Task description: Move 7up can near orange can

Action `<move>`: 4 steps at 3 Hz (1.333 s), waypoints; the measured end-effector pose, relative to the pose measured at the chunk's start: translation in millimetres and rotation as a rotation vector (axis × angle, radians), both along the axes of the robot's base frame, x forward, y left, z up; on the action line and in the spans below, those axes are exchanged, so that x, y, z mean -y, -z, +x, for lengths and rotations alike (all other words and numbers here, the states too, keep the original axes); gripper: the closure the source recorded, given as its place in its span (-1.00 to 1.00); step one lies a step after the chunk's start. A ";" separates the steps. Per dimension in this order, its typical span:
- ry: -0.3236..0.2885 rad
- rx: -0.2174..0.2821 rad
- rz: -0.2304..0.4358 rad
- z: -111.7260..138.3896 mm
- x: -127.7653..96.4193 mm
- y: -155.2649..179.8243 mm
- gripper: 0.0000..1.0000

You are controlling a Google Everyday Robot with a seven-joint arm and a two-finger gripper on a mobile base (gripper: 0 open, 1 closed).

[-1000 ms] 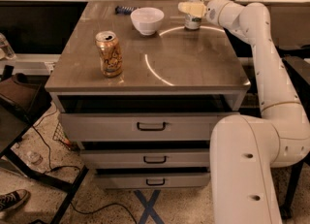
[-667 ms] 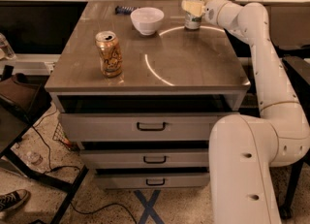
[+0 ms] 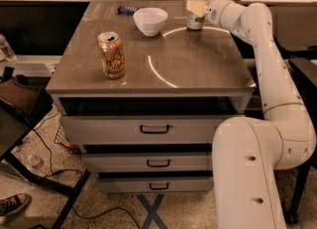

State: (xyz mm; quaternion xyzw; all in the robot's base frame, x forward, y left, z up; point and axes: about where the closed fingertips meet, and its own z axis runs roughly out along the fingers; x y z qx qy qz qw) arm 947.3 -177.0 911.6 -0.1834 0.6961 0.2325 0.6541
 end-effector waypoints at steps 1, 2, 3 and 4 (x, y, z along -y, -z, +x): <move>-0.004 -0.002 0.000 0.9 -3.6 1.5 1.00; -0.004 -0.002 0.000 0.8 -3.6 1.4 1.00; 0.004 0.003 0.009 -20.0 26.7 -30.2 1.00; -0.002 -0.005 0.010 -62.1 73.5 -66.8 1.00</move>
Offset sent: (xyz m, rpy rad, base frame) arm 0.0037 -0.0456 0.0594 0.0463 -0.0081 -0.0167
